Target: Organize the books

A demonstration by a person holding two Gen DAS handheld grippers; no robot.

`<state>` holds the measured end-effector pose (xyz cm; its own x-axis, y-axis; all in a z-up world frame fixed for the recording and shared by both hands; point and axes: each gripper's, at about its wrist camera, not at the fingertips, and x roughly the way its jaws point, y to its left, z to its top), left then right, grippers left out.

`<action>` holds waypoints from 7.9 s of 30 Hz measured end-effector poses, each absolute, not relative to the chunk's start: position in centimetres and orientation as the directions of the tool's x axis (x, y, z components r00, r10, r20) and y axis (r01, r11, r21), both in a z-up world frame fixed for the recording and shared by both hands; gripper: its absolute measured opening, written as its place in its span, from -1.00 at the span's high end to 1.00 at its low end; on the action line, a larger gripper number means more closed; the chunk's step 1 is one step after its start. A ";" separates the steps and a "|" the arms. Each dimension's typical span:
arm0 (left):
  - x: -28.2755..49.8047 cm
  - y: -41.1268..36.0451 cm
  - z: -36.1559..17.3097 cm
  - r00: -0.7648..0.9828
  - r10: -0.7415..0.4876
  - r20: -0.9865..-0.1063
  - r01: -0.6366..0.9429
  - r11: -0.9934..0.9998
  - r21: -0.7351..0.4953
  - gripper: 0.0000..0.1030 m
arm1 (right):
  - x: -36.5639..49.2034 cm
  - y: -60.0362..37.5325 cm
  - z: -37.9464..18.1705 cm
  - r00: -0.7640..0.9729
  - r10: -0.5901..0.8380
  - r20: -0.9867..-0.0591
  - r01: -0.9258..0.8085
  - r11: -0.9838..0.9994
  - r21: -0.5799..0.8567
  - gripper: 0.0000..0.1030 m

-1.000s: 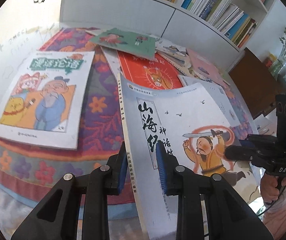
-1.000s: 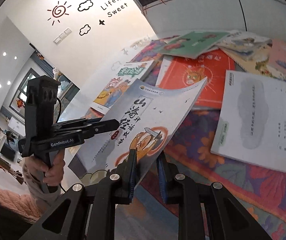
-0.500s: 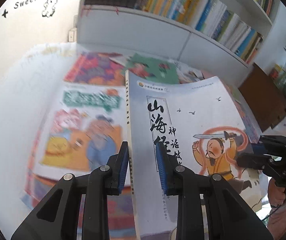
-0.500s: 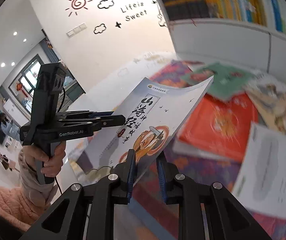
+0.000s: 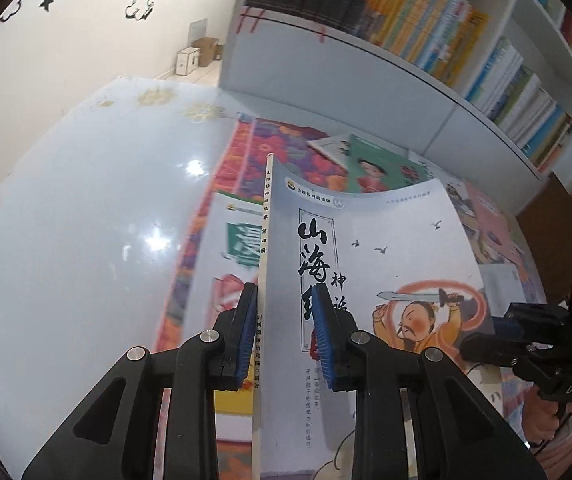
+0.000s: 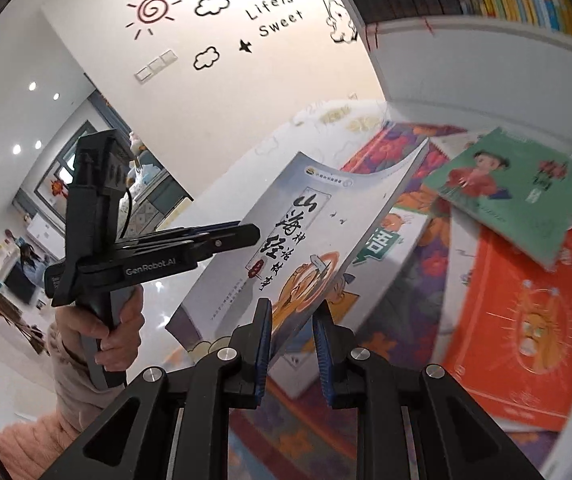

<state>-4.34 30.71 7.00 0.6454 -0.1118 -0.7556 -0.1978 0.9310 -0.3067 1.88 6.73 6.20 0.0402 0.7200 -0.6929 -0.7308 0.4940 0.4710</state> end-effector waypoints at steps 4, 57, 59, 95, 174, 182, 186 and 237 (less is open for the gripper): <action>-3.3 32.0 5.7 0.635 -0.121 -0.763 -0.204 0.926 -0.317 0.53 | 2.9 8.2 4.4 0.026 0.712 -0.702 -0.710 0.508 0.488 0.60; -3.2 22.7 11.5 0.776 0.096 -0.624 -0.229 0.964 -0.137 -0.79 | 6.2 -11.9 9.9 0.475 0.341 -0.811 -0.363 0.916 0.172 -0.72; -2.2 19.3 11.7 0.785 0.065 -0.616 -0.187 0.973 -0.136 -0.80 | 6.6 -14.4 10.3 0.533 0.282 -0.797 -0.326 0.939 0.114 -0.75; 9.0 3.2 0.1 0.642 0.142 -0.753 -0.269 0.962 -0.048 -0.99 | 12.7 -21.6 1.8 0.589 0.153 -0.793 -0.248 0.969 0.002 -1.00; 9.0 3.2 0.0 0.642 0.139 -0.754 -0.265 0.963 -0.048 -0.99 | 12.7 -21.6 1.8 0.588 0.151 -0.795 -0.249 0.969 0.000 -1.00; 9.0 3.2 0.0 0.642 0.139 -0.754 -0.264 0.963 -0.048 -0.99 | 12.7 -21.6 1.8 0.588 0.150 -0.795 -0.249 0.969 -0.001 -1.00; 9.0 3.2 0.0 0.642 0.139 -0.754 -0.264 0.963 -0.047 -0.99 | 12.7 -21.5 1.8 0.588 0.150 -0.795 -0.249 0.969 -0.001 -1.00; 5.8 -5.8 1.5 0.478 -0.211 -0.853 0.184 0.973 -0.137 -0.88 | 14.1 -30.1 2.8 0.364 0.263 -0.894 -0.234 0.954 0.185 -0.54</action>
